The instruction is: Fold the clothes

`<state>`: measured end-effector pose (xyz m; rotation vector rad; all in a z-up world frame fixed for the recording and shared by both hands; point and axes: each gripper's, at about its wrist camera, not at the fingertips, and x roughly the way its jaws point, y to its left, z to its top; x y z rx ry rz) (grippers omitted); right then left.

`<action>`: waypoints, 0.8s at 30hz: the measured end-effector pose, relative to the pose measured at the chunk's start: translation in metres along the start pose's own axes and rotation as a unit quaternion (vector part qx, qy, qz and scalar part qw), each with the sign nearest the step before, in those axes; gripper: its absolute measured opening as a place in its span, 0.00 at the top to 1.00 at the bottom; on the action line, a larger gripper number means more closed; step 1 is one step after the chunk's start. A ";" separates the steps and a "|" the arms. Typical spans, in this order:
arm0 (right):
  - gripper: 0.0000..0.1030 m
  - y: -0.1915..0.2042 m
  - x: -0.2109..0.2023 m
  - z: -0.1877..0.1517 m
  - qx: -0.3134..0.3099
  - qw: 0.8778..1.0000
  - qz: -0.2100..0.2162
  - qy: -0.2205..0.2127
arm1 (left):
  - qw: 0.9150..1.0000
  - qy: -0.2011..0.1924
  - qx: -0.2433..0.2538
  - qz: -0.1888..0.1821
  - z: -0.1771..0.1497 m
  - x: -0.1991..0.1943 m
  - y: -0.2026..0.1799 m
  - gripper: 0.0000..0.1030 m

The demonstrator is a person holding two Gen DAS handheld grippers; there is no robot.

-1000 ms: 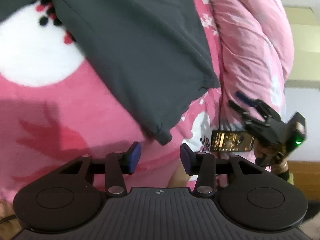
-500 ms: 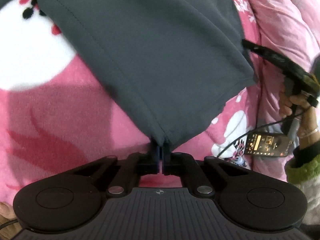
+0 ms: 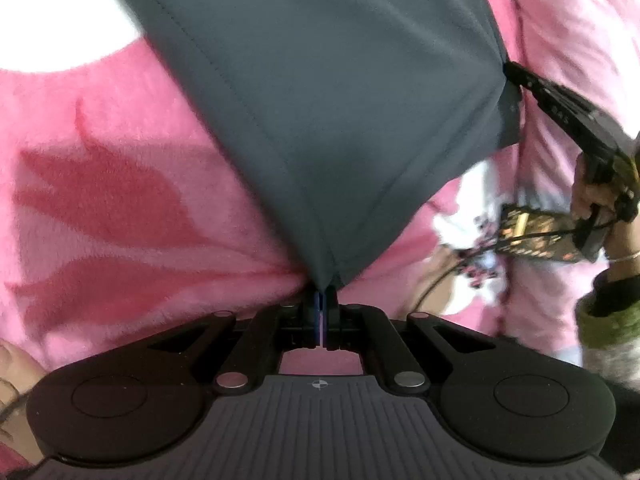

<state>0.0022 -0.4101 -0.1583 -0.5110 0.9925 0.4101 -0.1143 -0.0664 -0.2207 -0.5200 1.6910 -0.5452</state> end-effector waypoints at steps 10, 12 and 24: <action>0.69 -0.025 -0.020 0.011 0.013 0.997 -0.070 -0.005 | 0.998 0.005 0.056 0.007 -0.006 -0.043 0.006 0.73; 0.69 -0.035 -0.027 0.036 0.019 0.999 -0.041 -0.028 | 0.997 0.004 0.073 0.013 0.002 -0.057 0.005 0.72; 0.69 -0.039 0.042 0.121 0.069 0.992 0.098 -0.038 | 0.926 -0.268 0.201 0.177 0.183 -0.172 -0.041 0.46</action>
